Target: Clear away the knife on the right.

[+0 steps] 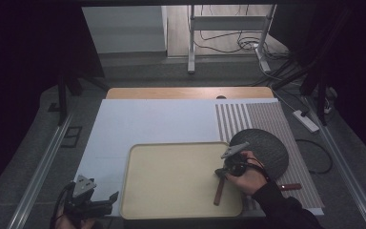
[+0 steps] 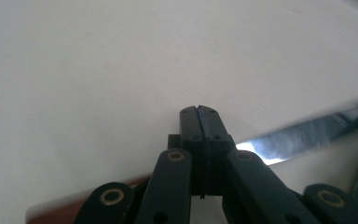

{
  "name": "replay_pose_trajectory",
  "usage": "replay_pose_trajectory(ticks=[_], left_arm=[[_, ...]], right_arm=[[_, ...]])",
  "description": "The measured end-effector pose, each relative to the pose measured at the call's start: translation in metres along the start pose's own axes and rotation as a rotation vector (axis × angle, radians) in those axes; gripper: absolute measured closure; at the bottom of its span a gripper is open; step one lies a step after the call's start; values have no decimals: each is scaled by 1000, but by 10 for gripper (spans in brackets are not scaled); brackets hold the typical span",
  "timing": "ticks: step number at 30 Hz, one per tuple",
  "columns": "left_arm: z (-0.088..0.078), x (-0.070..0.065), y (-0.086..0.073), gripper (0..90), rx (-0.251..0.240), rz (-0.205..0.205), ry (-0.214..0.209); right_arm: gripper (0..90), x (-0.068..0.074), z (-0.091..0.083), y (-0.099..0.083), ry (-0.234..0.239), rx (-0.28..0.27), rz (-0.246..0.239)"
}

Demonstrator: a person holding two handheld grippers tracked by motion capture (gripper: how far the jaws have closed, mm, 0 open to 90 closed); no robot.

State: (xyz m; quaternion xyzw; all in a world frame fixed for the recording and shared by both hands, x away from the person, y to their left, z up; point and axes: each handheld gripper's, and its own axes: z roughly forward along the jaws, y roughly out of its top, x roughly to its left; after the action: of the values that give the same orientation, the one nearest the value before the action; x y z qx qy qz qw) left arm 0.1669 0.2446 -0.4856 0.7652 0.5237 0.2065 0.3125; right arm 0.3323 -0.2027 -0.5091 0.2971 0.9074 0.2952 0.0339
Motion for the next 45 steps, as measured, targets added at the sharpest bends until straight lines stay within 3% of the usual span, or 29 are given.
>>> replay_pose_trajectory(ticks=[3,9,16,21,24,30,45], left_arm=[[0,0,0,56,0,1,0],[0,0,0,56,0,1,0],[0,1,0,56,0,-5,-6],[0,2,0,56,-4,-17,-14],[0,2,0,56,-4,-17,-14],[0,3,0,56,-6,-20,-15],[-1,3,-1,55,-9,-27,-13]], right_arm=[[900,-7,-7,-5,-27,9,36],[900,-16,-11,-7,-68,13,60],[887,-15,-12,-6,-62,-1,56],[796,-13,-17,-4,-50,-61,69],[700,-11,-20,-2,-59,-104,55],[605,-9,-25,-1,-75,-152,39],[367,-11,-38,-8,-94,-222,46]])
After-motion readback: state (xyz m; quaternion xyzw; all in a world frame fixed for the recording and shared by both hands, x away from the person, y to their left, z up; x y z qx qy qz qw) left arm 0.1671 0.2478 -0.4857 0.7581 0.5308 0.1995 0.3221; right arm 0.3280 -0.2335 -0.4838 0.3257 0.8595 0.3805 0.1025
